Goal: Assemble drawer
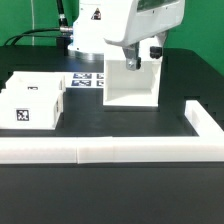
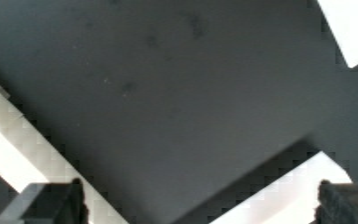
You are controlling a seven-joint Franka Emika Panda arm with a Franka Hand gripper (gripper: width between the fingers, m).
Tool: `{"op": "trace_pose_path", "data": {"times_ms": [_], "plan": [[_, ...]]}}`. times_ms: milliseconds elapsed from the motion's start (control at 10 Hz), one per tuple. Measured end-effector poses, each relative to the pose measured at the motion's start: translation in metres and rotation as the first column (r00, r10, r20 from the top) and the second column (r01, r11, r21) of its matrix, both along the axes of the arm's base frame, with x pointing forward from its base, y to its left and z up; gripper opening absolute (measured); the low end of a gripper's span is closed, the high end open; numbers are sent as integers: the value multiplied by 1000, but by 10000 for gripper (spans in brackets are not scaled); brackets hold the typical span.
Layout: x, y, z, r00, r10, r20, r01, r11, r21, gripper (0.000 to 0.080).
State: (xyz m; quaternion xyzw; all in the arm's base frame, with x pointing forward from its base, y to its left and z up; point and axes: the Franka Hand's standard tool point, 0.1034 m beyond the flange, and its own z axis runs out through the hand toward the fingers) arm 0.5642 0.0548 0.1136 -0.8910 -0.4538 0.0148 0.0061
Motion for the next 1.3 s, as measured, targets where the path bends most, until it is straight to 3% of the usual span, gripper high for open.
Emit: {"op": "trace_pose_path", "data": {"times_ms": [600,800,900,1100,1300], "plan": [[-1,2,1,1000,-27,5,27,1000,-1,649],[-37,15,15,979,-200,28,201,979,-30,649],[-48,20,23,966,-257,29,258,965,-41,649],[-62,22,28,956,-292,35,293,955,-39,649],[-61,23,27,956,-292,34,294,955,-39,649]]}}
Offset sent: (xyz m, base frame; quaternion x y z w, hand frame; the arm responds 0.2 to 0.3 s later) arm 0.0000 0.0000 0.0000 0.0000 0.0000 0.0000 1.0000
